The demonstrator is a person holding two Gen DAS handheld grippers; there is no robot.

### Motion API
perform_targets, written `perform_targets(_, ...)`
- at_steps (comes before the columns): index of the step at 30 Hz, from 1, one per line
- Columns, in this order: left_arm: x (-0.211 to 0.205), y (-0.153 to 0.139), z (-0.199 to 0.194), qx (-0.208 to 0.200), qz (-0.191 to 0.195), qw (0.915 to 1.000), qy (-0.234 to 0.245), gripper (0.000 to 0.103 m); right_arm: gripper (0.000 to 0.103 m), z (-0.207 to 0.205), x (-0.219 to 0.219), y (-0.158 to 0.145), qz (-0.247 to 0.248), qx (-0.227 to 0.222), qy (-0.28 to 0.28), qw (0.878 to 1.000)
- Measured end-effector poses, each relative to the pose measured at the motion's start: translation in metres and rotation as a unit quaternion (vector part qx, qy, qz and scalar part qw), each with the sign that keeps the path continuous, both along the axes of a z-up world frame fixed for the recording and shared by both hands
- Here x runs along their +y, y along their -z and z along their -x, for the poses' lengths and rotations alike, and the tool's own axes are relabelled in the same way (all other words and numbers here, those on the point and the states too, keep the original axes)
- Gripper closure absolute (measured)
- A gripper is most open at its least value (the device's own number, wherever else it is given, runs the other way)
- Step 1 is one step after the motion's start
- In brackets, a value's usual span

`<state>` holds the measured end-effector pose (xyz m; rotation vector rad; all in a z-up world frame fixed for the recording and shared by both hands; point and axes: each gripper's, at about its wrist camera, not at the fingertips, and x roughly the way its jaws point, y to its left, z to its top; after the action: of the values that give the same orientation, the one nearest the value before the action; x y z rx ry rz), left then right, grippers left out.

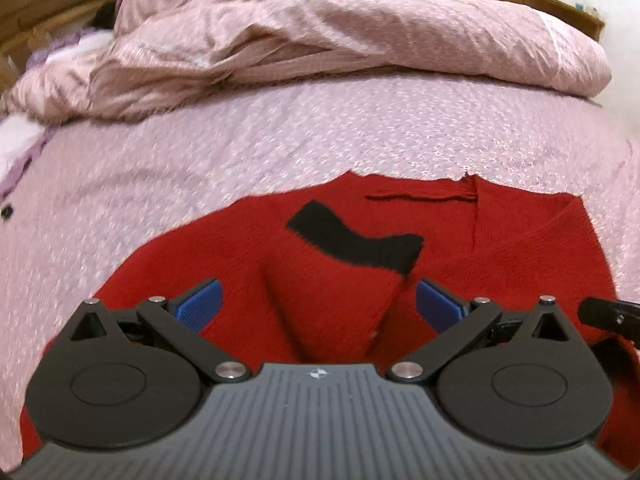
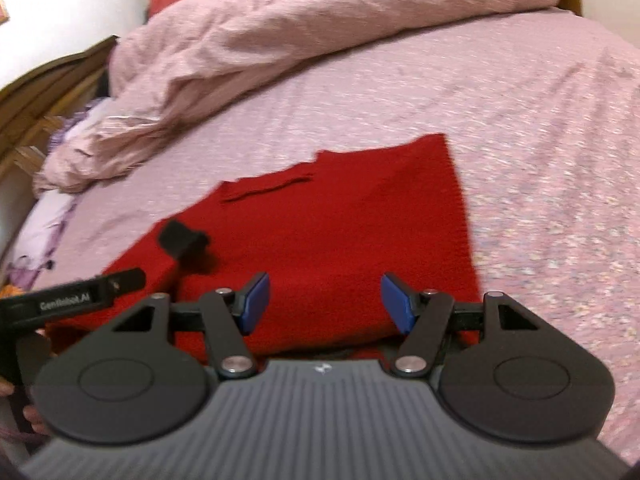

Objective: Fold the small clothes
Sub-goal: 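Open the right gripper to release the sleeve on the cardigan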

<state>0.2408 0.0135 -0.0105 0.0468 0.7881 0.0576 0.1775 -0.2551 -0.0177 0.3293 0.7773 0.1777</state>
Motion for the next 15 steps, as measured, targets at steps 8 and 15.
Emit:
perform_targets(8,-0.018,0.031,-0.019,-0.009,-0.078,0.9967,-0.023,0.002,0.04,-0.002,-0.016,0.027,-0.018,0.019,0.018,0.999)
perform_targets(15,0.03,0.026,0.003,-0.016,-0.074,0.9937,-0.083,0.002,0.04,-0.002,-0.017,0.03,-0.021,0.016,0.015,1.0)
